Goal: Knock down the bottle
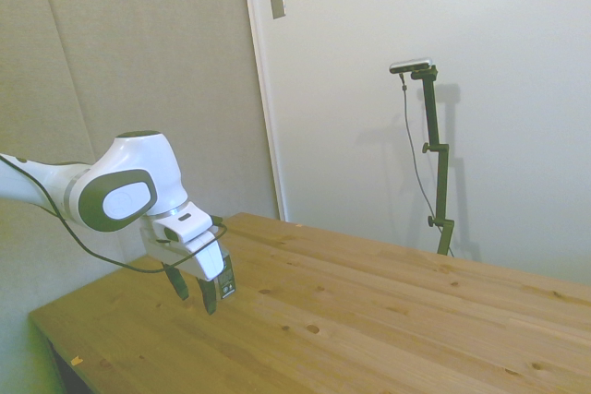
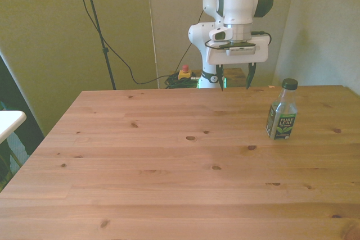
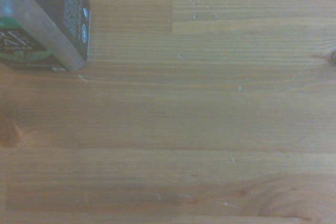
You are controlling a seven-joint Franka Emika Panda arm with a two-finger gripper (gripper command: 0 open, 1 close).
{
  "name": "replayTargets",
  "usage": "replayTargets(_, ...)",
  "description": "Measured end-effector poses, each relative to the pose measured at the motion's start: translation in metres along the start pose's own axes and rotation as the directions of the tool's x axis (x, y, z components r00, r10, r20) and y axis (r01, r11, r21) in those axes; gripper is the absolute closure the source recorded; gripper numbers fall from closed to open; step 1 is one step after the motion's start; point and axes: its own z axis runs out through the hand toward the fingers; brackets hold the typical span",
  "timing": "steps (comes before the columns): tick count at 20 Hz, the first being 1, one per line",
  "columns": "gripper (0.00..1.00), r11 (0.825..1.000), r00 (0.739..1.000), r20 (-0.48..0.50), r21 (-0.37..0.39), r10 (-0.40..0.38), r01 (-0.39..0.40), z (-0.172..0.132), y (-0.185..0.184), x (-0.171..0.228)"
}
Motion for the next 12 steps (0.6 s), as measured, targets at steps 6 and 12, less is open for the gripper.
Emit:
replayTargets(6,1.0,1.0,1.0,-0.008,0.003,-0.018,0.019,-0.003,-0.011,-0.001)
replayTargets(12,1.0,0.999,0.999,-0.02,0.019,-0.027,0.028,-0.028,-0.049,0.002)
